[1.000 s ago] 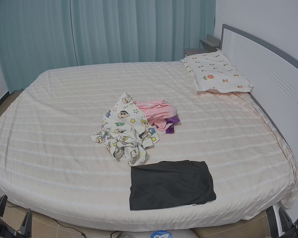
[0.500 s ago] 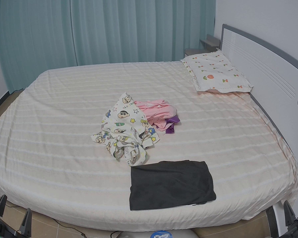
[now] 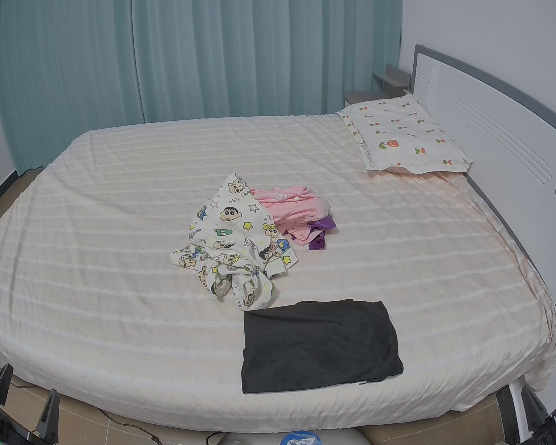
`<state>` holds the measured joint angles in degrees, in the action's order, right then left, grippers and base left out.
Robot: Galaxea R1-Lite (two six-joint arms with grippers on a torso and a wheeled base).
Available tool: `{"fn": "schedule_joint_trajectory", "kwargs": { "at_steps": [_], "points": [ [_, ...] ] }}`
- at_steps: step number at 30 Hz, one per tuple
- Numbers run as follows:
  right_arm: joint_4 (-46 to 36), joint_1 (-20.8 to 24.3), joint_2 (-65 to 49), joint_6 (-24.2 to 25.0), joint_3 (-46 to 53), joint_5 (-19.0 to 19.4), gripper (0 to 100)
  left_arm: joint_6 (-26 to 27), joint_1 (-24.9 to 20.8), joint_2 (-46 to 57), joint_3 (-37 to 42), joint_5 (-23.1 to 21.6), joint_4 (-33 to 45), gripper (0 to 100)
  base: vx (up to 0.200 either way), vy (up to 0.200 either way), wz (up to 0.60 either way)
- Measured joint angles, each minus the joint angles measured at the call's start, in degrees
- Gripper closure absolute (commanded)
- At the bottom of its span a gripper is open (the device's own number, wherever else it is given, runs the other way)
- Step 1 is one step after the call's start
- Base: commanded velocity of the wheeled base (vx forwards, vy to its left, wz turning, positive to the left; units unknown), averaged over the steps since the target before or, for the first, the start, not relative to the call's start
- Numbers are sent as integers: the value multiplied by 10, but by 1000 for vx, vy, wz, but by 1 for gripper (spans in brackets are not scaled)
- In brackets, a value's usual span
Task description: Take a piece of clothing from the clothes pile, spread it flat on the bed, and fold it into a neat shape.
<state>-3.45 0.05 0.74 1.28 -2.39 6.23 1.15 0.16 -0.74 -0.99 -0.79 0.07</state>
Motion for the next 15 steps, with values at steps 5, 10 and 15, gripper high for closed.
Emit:
{"fn": "schedule_joint_trajectory", "kwargs": {
  "at_steps": [5,10,15],
  "points": [
    [2,0,0,-3,-2,-64,0,0,0,0,0,0,0,0,0,0,0],
    [6,0,0,12,1,-60,0,0,0,0,0,0,0,0,0,0,0],
    [11,0,0,44,2,-69,0,-1,0,-1,0,0,0,0,0,0,0]
  ]
}}
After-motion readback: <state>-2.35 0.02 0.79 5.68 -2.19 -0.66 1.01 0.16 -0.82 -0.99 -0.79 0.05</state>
